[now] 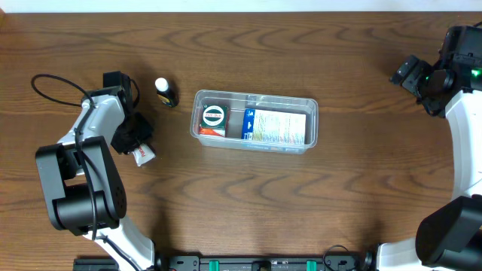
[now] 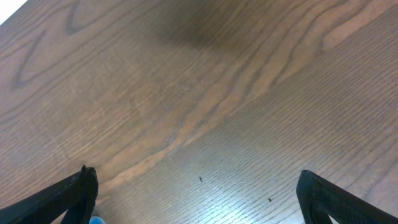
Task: Pack container
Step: 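Lift the white Panadol box and carry it toward the container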
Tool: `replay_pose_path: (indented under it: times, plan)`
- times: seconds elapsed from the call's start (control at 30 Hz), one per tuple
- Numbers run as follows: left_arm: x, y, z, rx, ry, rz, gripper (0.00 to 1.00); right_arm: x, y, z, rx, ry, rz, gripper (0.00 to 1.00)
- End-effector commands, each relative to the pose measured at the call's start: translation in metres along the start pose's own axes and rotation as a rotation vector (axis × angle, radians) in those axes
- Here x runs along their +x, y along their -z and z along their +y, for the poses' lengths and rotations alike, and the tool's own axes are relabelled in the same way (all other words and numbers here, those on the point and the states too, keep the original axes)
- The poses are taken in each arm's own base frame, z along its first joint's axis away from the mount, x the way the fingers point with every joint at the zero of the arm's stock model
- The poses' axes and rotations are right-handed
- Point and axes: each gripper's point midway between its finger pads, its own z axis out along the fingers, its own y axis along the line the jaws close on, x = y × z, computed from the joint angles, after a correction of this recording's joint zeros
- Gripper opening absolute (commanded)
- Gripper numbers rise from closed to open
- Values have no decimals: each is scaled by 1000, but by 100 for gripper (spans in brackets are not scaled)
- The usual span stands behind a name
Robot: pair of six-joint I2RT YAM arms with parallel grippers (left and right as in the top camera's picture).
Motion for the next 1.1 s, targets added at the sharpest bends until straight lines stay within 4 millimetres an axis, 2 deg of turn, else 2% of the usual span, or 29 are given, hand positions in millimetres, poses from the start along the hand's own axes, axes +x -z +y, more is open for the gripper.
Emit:
replay_pose_path:
  times: [0.0, 0.1, 0.2, 0.43, 0.53, 0.67, 0.77, 0.87, 1.07]
  plan:
    - [-1, 9, -2, 17, -3, 9, 35, 0, -2, -2, 7, -15, 4, 99]
    - [4, 25, -12, 87, -64, 31, 35, 0, -2, -2, 7, -15, 3, 99]
    - [6, 55, -28, 202, -185, 19, 35, 0, -2, -2, 7, -15, 4, 99]
    - [5, 154, -55, 345, -448, -222, 35, 0, -2, -2, 7, -15, 3, 99]
    - [15, 194, -77, 403, -588, -367, 35, 0, -2, -2, 7, -15, 3, 99]
    - [40, 235, -121, 490, -790, -532, 35, 0, -2, -2, 7, -15, 4, 99]
    - [64, 249, -156, 540, -945, -606, 35, 0, -2, -2, 7, -15, 3, 99]
    - [90, 254, -186, 566, -1124, -662, 36, 0, -2, -2, 7, -15, 3, 99]
    - [139, 249, -235, 604, -1380, -717, 36, 0, -2, -2, 7, -15, 3, 99]
